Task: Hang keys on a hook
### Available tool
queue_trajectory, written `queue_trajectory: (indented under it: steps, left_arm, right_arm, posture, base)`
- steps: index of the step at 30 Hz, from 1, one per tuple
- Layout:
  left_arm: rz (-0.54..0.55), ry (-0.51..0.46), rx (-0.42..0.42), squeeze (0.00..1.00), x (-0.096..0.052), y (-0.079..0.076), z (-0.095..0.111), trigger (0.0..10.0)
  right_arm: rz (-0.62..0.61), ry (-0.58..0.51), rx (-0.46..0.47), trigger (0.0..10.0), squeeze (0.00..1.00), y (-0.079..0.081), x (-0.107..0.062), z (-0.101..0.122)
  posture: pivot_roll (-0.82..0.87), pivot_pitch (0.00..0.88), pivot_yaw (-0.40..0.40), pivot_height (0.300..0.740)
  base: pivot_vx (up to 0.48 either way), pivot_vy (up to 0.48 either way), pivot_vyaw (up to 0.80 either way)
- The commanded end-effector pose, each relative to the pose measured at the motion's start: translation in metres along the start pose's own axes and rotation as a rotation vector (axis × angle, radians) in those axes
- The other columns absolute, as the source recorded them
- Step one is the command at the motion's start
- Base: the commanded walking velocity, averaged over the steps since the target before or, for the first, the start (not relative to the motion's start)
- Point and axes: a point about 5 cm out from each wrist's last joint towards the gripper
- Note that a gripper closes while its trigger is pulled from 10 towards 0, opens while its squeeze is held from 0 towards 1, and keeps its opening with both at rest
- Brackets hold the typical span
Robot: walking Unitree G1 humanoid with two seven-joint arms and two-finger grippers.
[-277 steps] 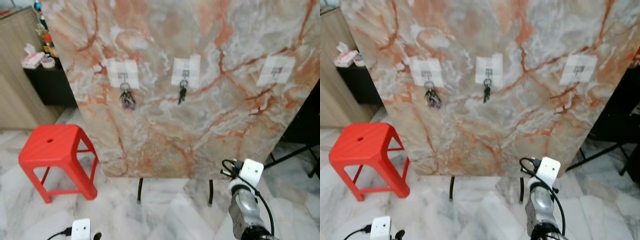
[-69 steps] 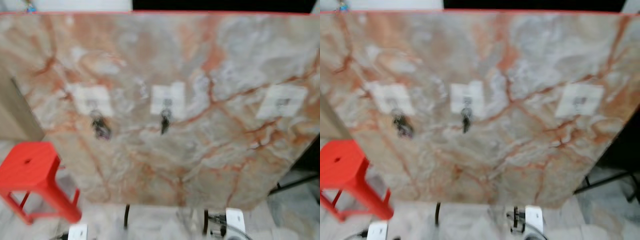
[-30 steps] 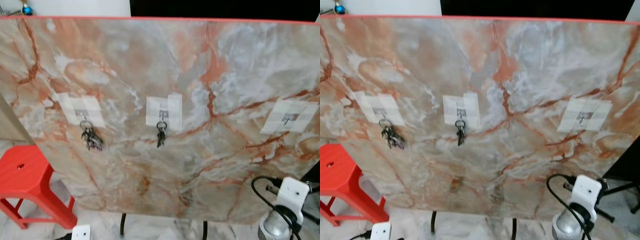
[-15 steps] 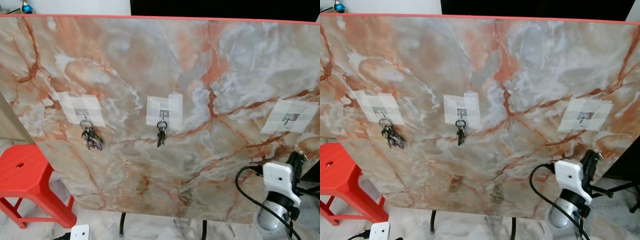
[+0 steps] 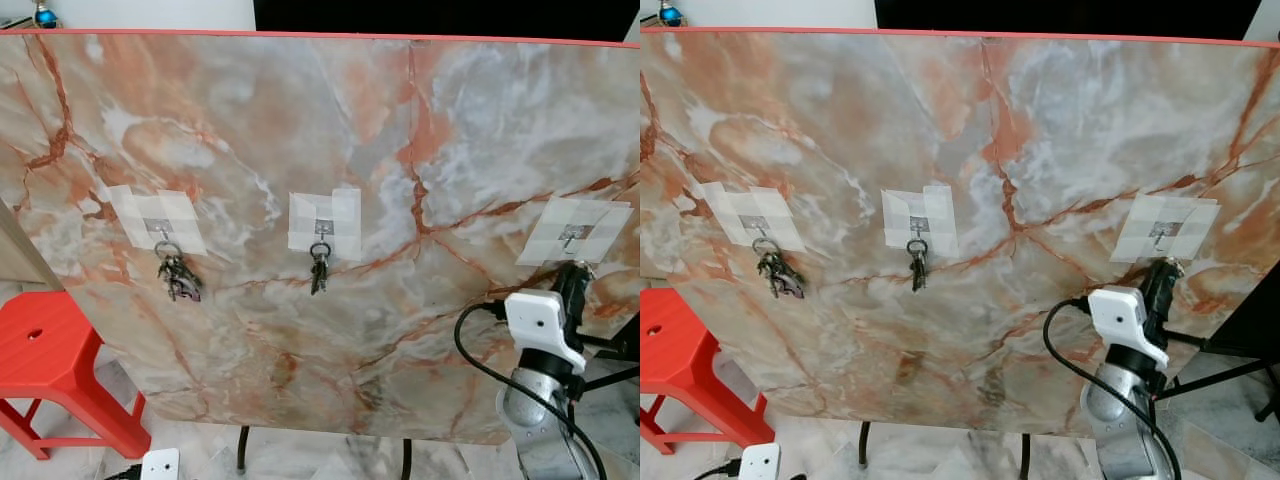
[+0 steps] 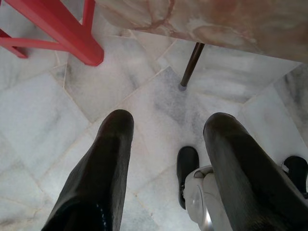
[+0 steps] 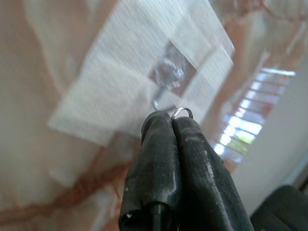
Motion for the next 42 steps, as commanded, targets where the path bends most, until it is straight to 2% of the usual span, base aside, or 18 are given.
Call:
queue_trajectory:
  steps: [1,38,39,40,41,42]
  left_arm:
    - [-0.007,0.022,0.014,0.00,-0.001,-0.002,-0.005,10.0]
    - [-0.005,0.015,0.013,0.00,0.000,-0.003,-0.002,10.0]
    - [-0.005,0.015,0.014,0.00,0.000,-0.003,-0.002,10.0]
    - [-0.005,0.015,0.014,0.00,0.000,-0.003,-0.002,10.0]
    - [-0.005,0.015,0.014,0.00,0.000,-0.003,-0.002,10.0]
    - [-0.005,0.015,0.015,0.00,0.000,-0.003,-0.002,10.0]
  right_arm:
    - [0.021,-0.010,-0.002,10.0,0.00,0.002,0.002,0.002]
    - [0.114,0.054,0.011,10.0,0.00,0.012,0.008,-0.001]
    - [0.115,0.053,0.016,10.0,0.20,0.012,0.008,-0.001]
    - [0.115,0.053,0.016,10.0,0.20,0.012,0.008,-0.001]
    - [0.114,0.053,0.018,10.0,0.95,0.012,0.008,-0.001]
    - [0.114,0.051,0.020,10.0,1.00,0.012,0.008,-0.001]
  posture:
    - [-0.02,0.000,-0.027,0.740]
    - [-0.02,0.000,-0.030,0.740]
    - [-0.02,0.000,-0.030,0.740]
    - [-0.02,0.000,-0.030,0.740]
    - [-0.02,0.000,-0.030,0.740]
    - [-0.02,0.000,-0.030,0.740]
  base:
    - [0.000,0.000,0.00]
    - [0.000,0.000,0.00]
    - [0.000,0.000,0.00]
    - [0.000,0.000,0.00]
    - [0.000,0.000,0.00]
    - [0.000,0.000,0.00]
Point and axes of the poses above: a point about 5 cm out from each wrist's last joint towards the gripper, its own x axis pointing out of the wrist towards the gripper, its own z axis along the axis of the wrist's last joint, y = z × x, and after that the axes turned 13 degrees about x, right-handed
